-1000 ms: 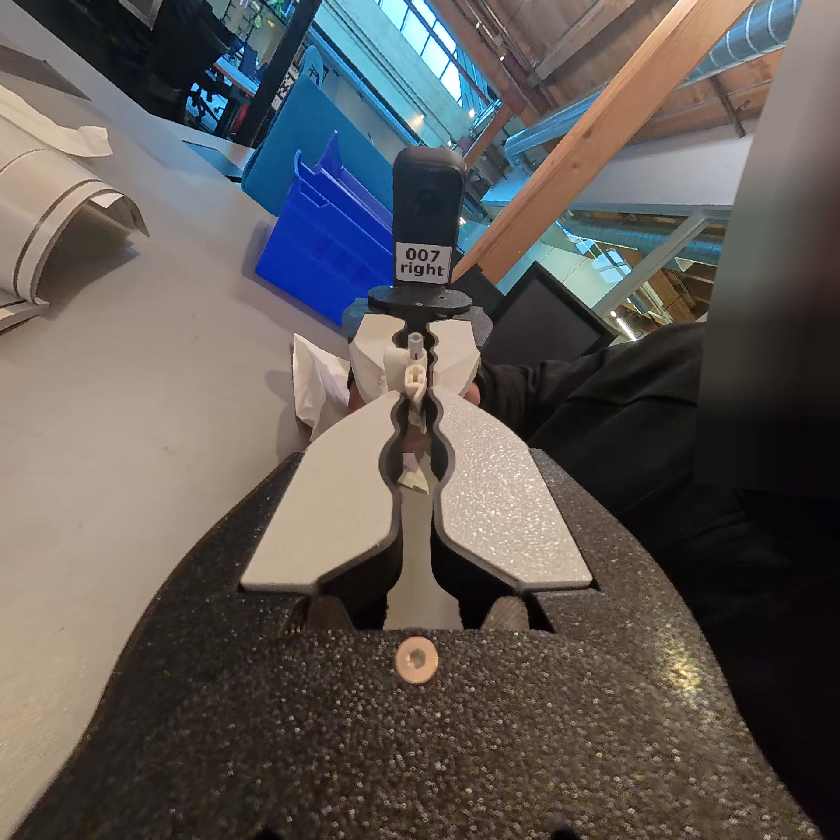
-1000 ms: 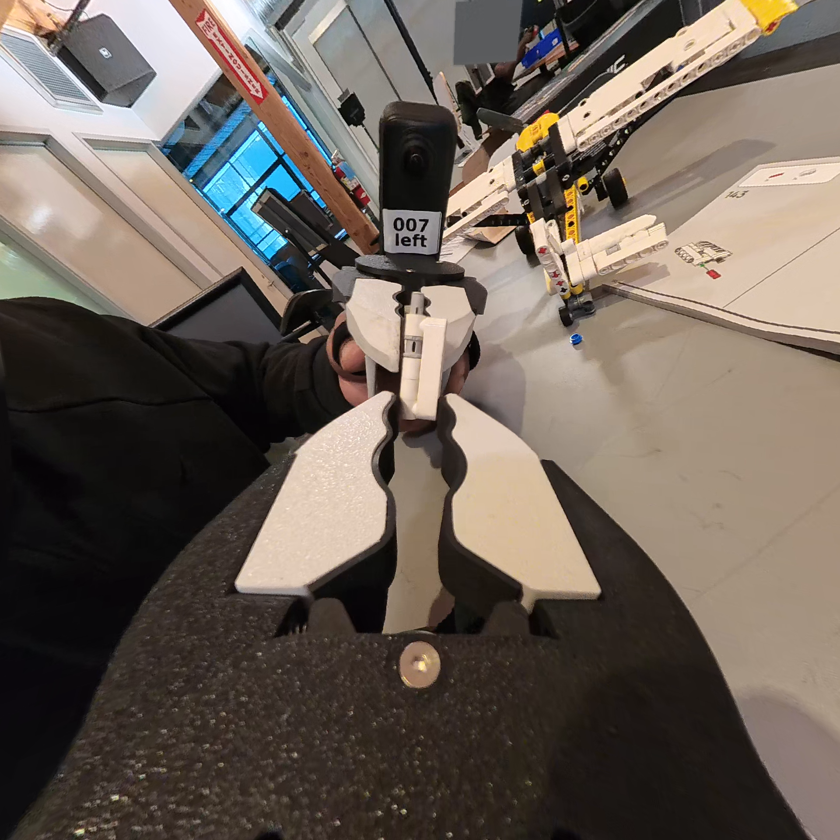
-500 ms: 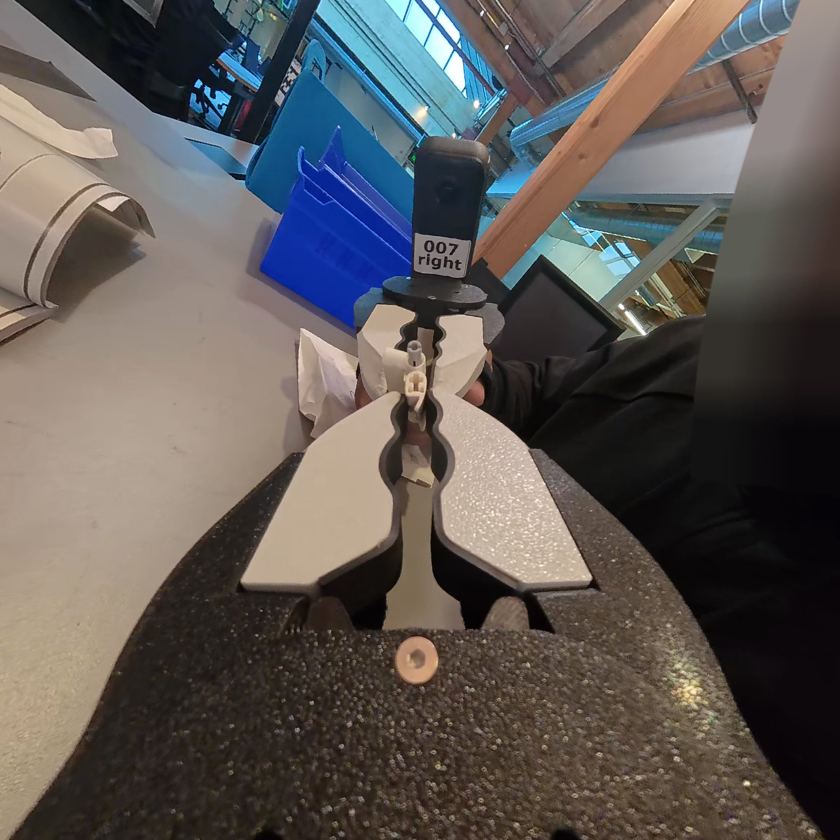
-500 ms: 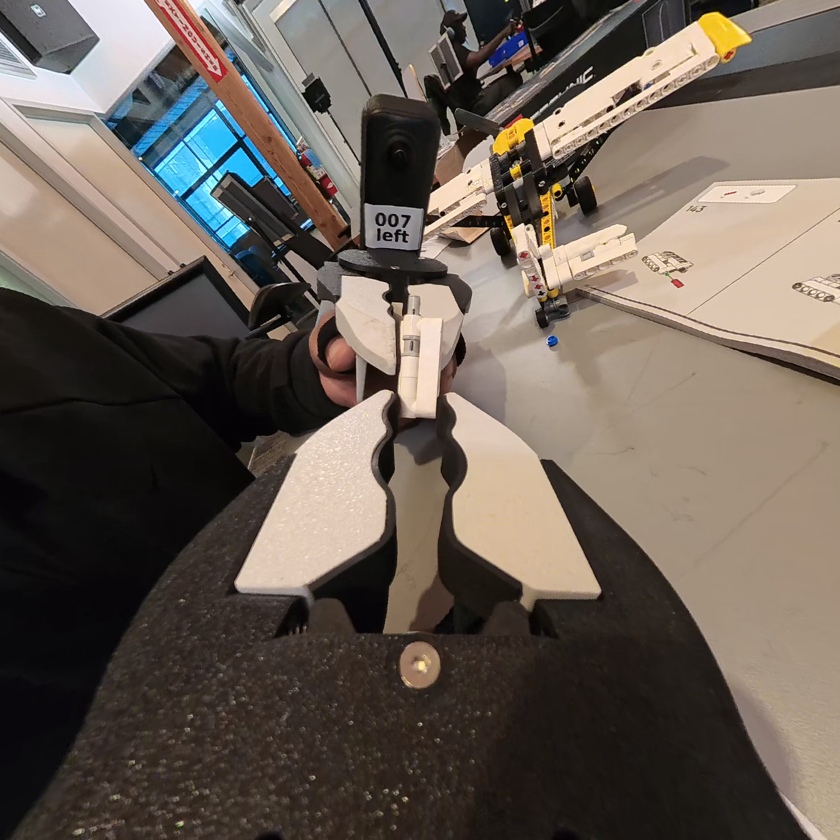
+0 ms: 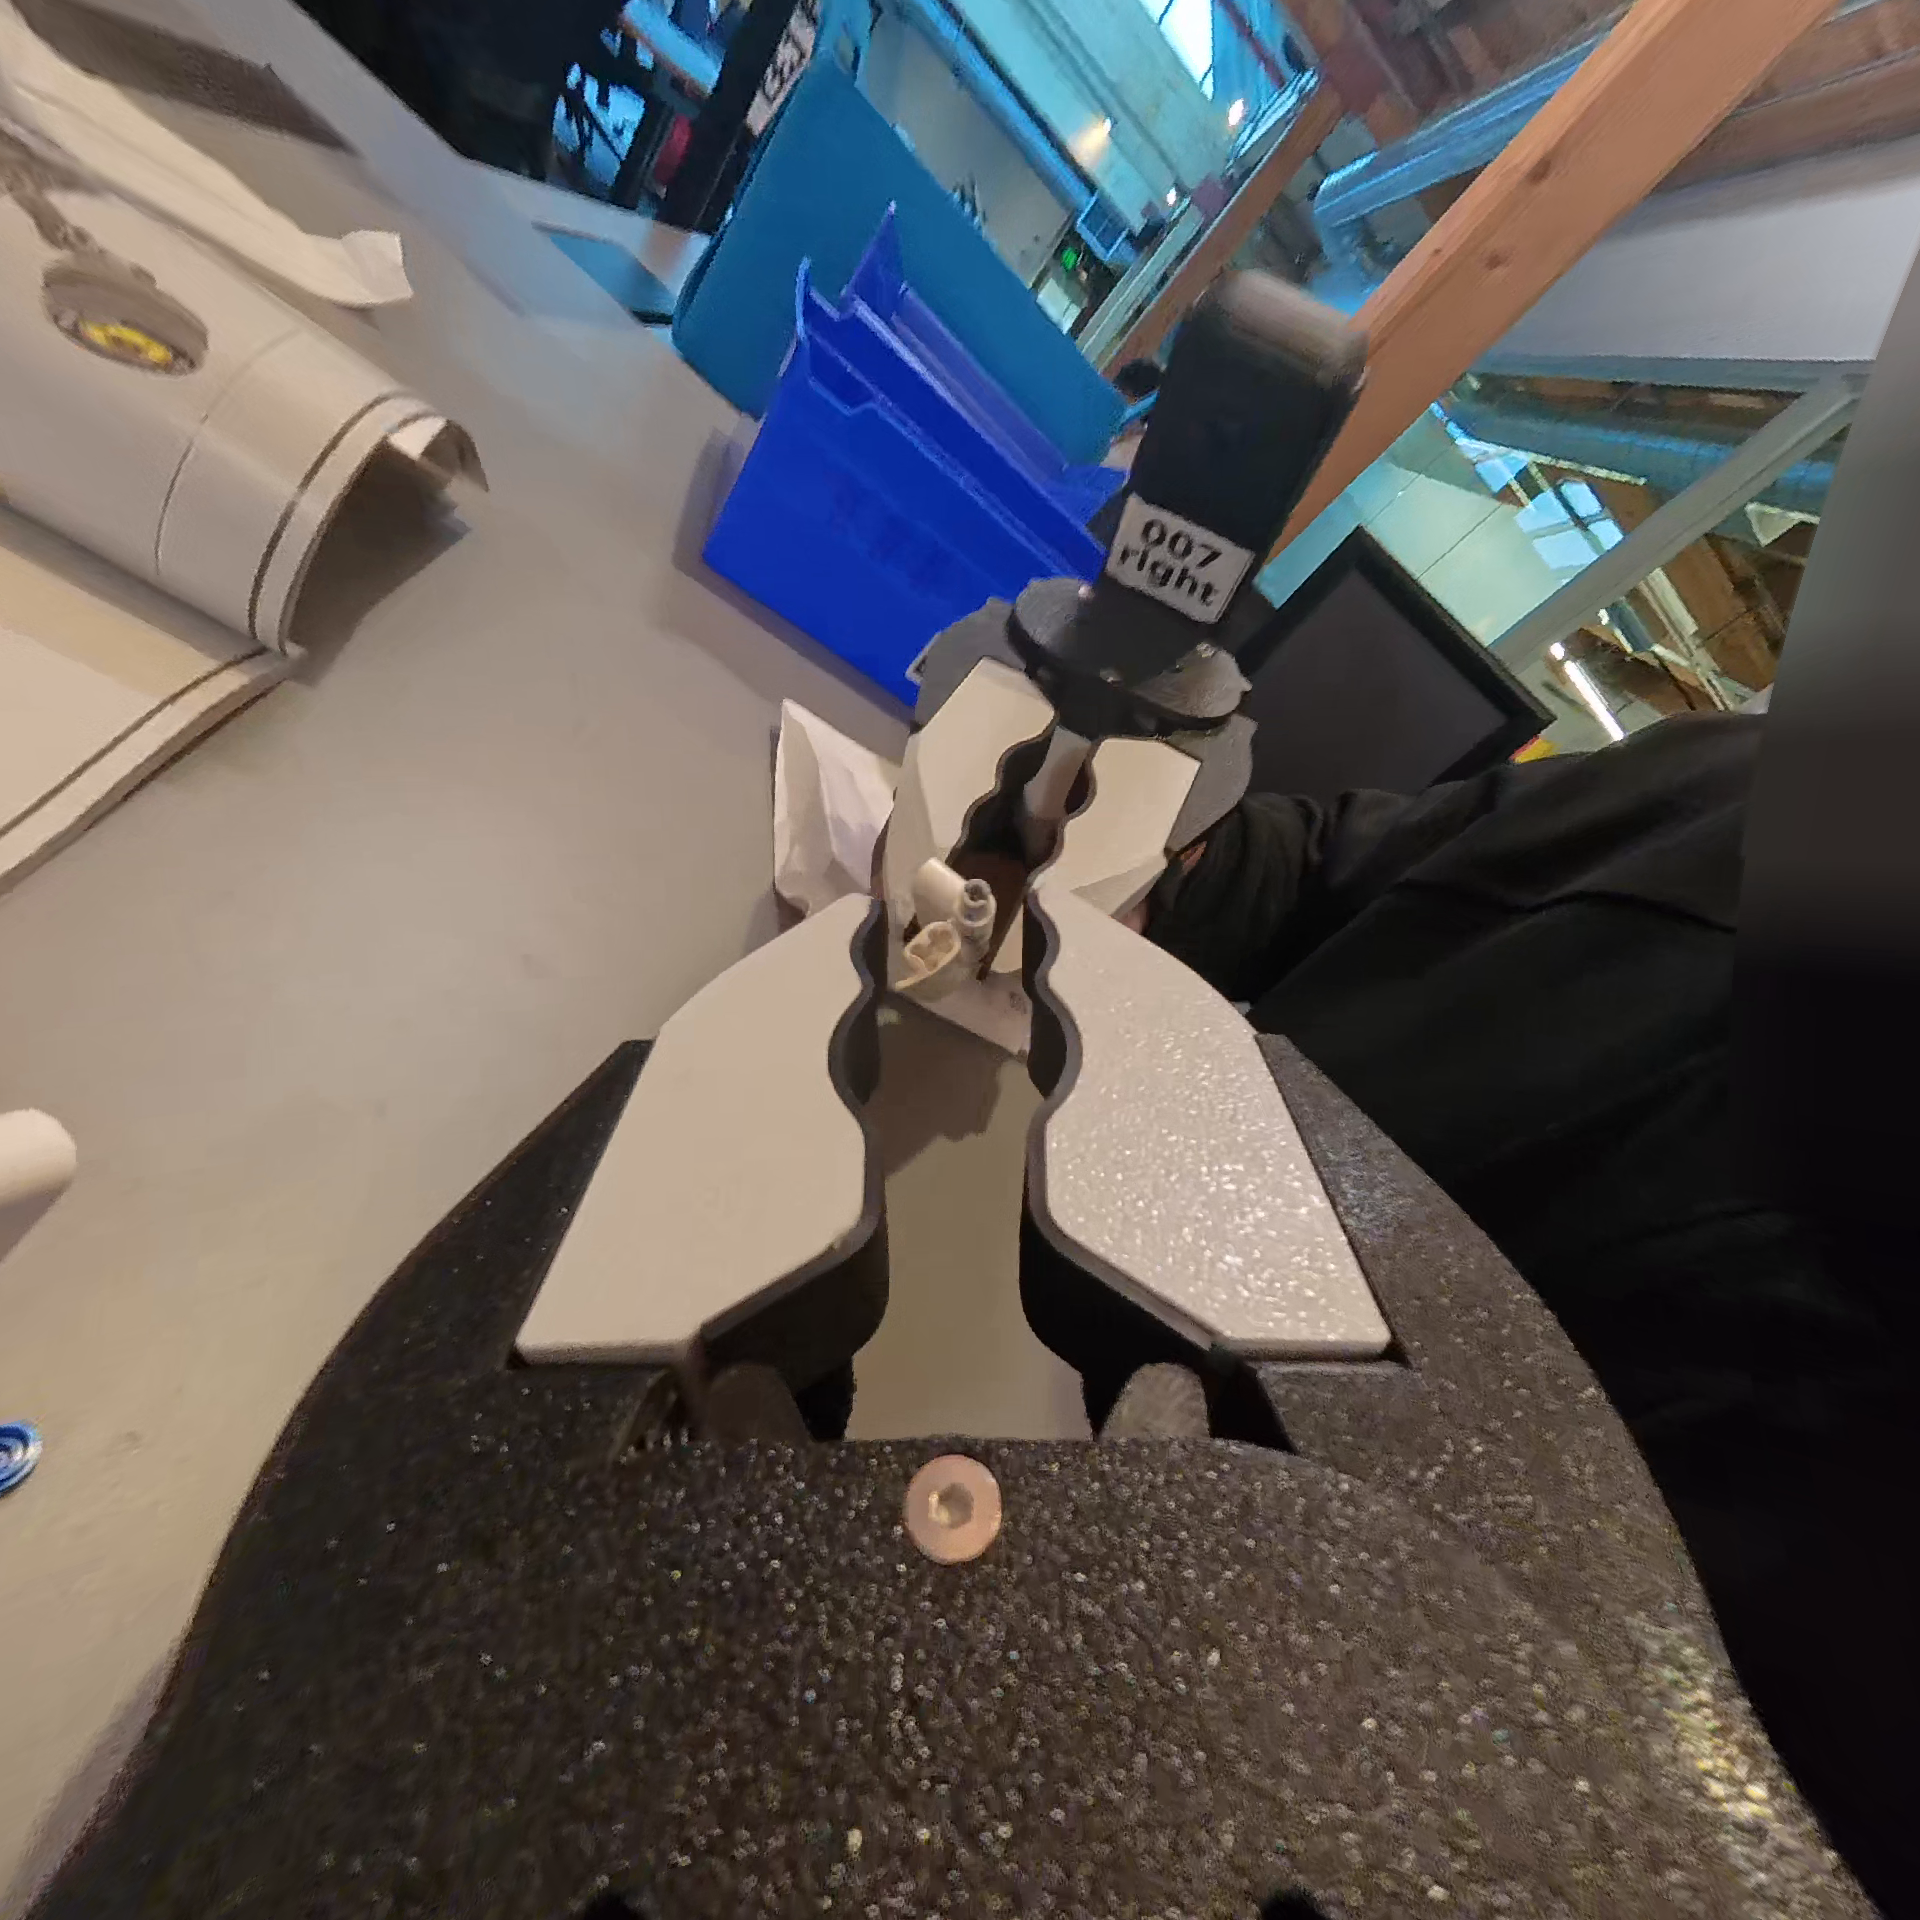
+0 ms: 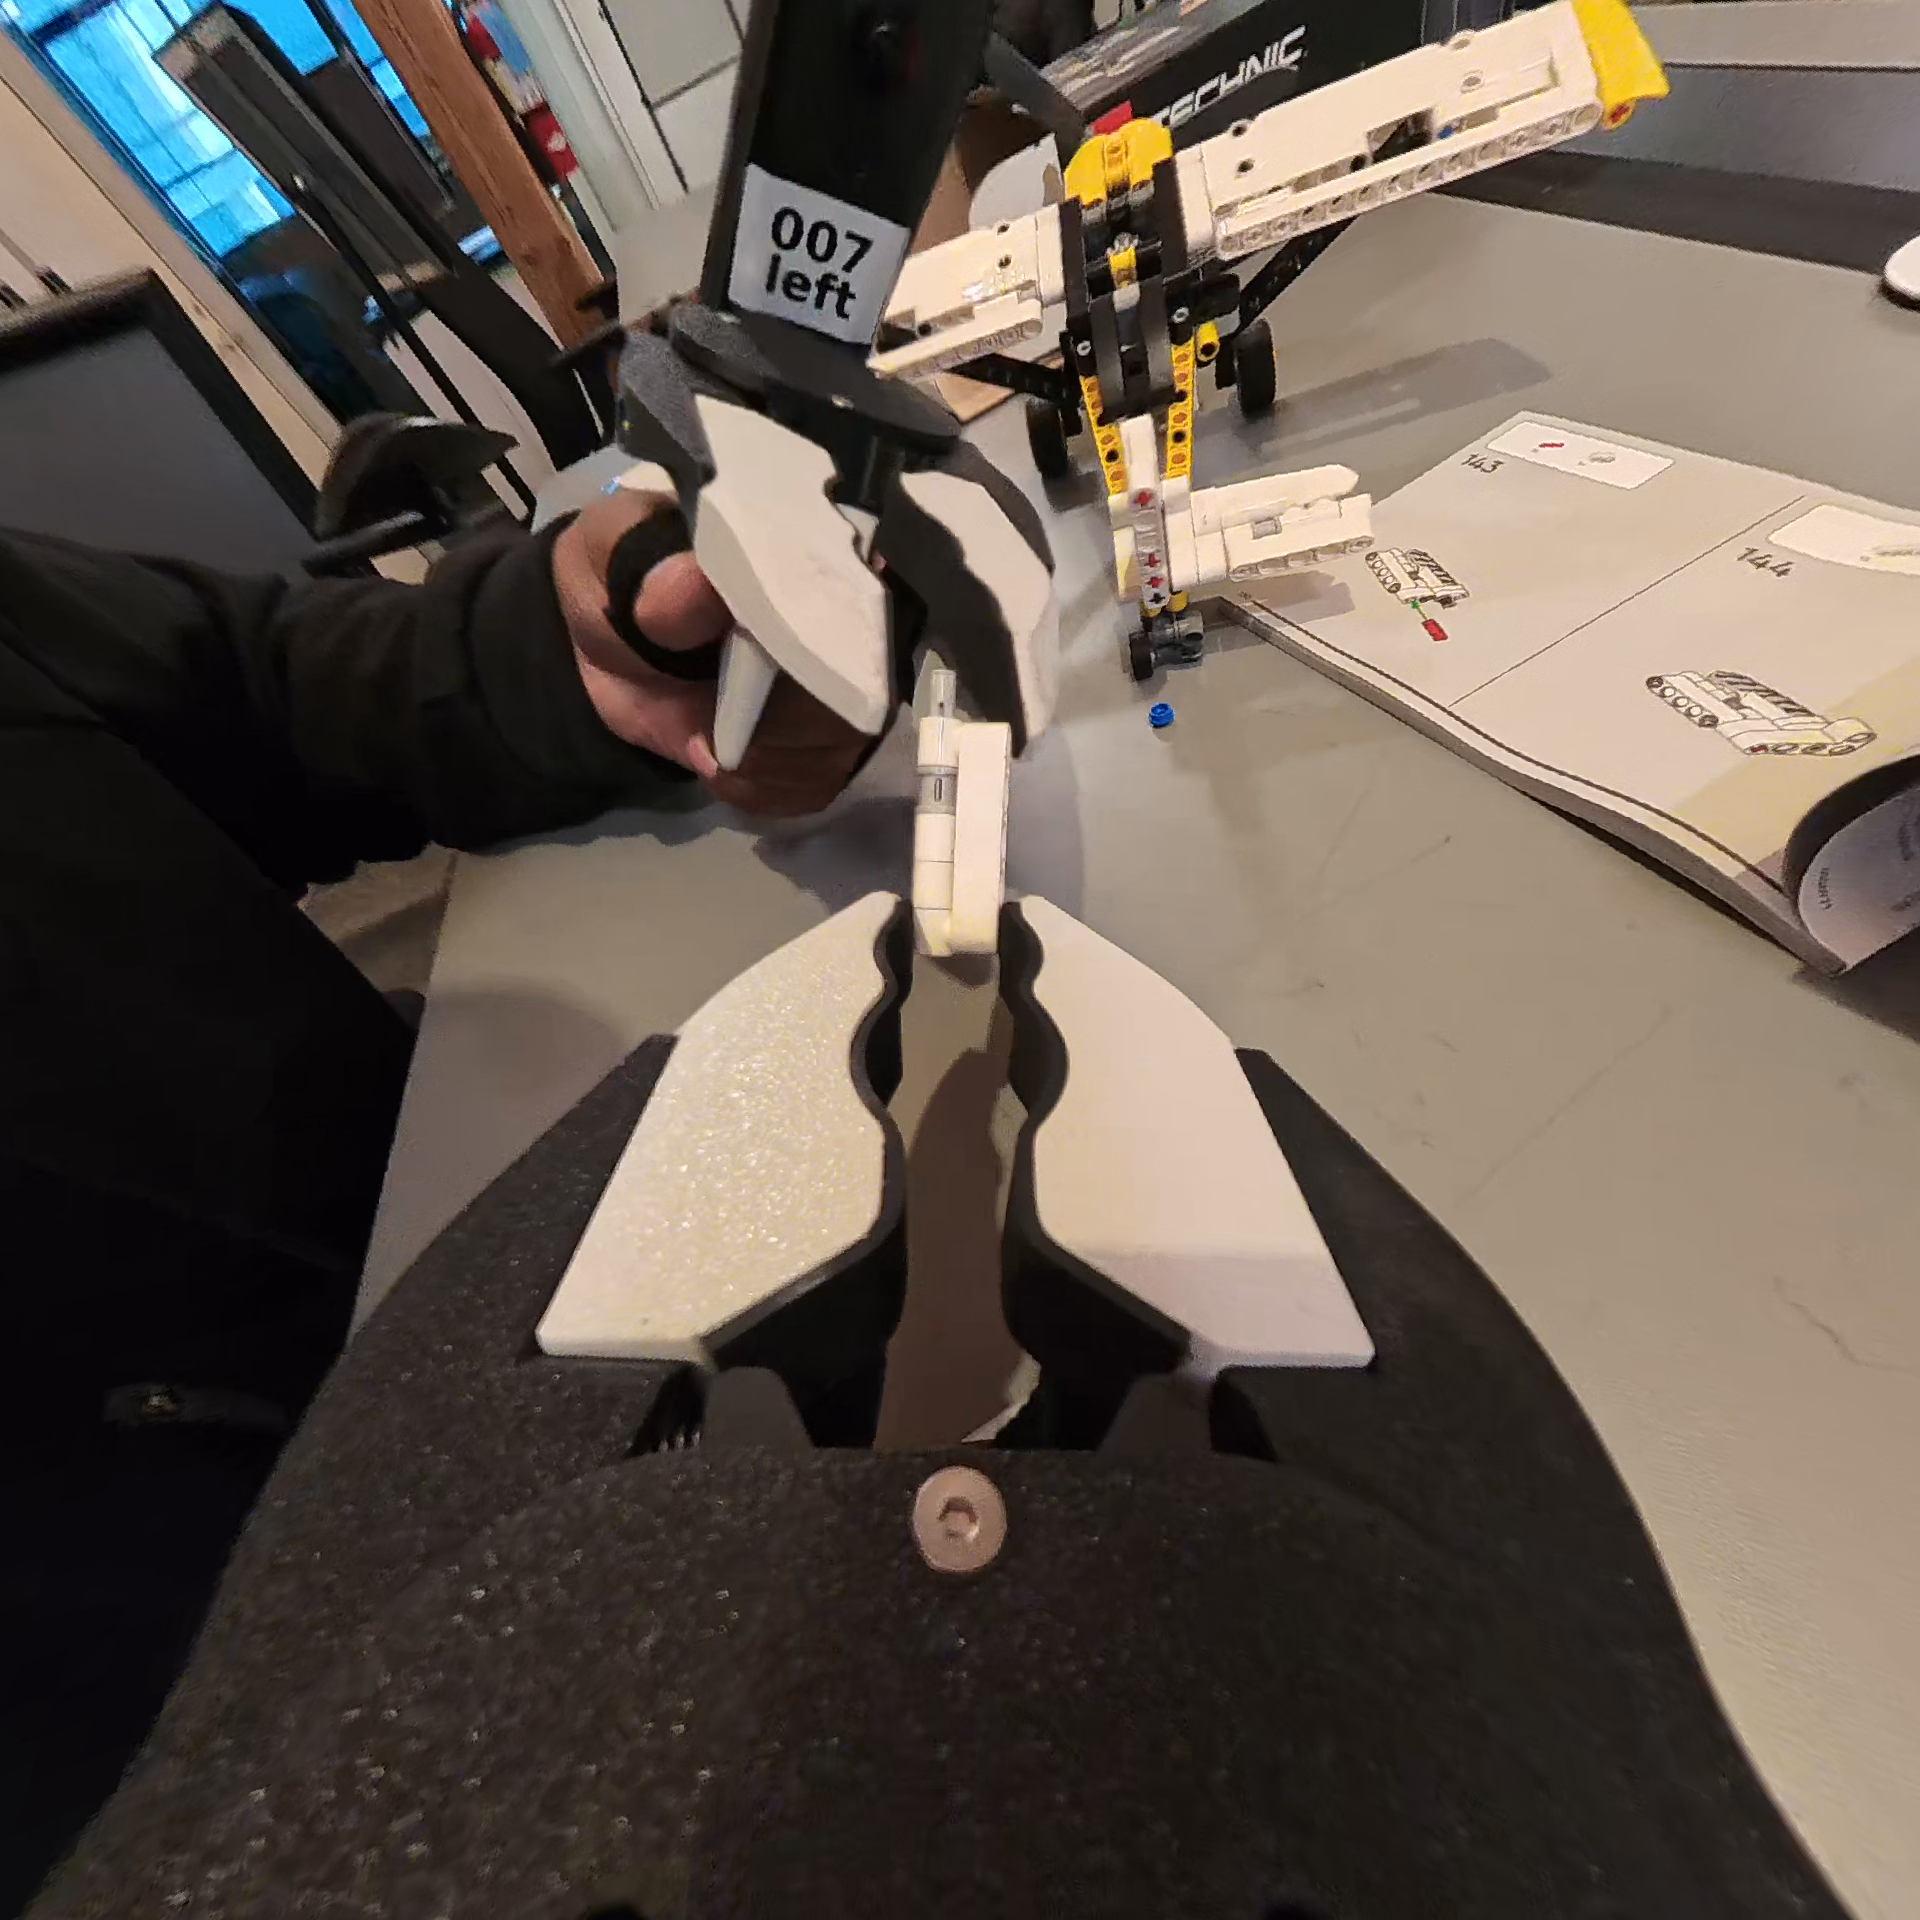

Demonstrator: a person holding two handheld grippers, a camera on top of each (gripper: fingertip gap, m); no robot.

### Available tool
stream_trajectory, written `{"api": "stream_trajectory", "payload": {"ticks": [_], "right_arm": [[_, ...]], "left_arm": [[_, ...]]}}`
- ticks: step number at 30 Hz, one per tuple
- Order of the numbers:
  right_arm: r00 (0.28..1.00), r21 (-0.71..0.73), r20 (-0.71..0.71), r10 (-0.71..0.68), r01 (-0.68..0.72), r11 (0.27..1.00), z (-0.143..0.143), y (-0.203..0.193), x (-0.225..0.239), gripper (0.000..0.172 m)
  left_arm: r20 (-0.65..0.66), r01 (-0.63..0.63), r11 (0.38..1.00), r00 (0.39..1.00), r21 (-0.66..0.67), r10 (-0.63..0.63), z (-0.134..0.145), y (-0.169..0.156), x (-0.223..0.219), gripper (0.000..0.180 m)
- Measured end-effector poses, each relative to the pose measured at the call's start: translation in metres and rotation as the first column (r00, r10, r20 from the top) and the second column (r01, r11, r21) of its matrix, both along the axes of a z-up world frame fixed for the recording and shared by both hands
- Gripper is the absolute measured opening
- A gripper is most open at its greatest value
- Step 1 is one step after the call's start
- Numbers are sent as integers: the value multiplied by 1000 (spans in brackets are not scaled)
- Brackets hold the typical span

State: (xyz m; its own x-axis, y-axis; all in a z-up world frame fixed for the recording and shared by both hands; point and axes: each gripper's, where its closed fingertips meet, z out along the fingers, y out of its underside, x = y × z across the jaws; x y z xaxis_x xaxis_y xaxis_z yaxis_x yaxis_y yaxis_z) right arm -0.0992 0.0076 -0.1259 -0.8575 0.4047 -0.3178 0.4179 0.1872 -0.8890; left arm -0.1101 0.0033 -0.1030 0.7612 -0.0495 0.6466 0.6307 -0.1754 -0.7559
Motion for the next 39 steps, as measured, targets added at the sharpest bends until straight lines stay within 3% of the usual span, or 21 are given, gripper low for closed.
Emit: {"api": "stream_trajectory", "payload": {"ticks": [4,8,13,21,24,30,39], "right_arm": [[999,46,-27,23,-22,999,-4,-3,4,16],[999,42,-47,5,-3,999,-4,-1,1,16],[1000,-56,0,-30,30,998,4,1,-6,16],[996,-258,88,-22,44,965,25,-1,-4,29],[992,-352,128,-11,55,934,34,-2,-3,27],[997,-383,64,-37,59,922,42,0,1,8],[997,-323,71,18,6,946,33,1,5,7]], "left_arm": [[0,54,995,999,-79,-54,-15,5,10,24],[0,64,996,998,-56,-64,-15,6,13,9],[123,7,999,992,47,-13,-6,5,4,8],[153,-95,964,987,249,58,17,3,-6,8],[112,-99,952,991,290,69,23,7,-1,8],[51,-73,937,997,342,59,29,14,10,8],[-64,27,973,998,230,-12,19,14,15,8]]}}
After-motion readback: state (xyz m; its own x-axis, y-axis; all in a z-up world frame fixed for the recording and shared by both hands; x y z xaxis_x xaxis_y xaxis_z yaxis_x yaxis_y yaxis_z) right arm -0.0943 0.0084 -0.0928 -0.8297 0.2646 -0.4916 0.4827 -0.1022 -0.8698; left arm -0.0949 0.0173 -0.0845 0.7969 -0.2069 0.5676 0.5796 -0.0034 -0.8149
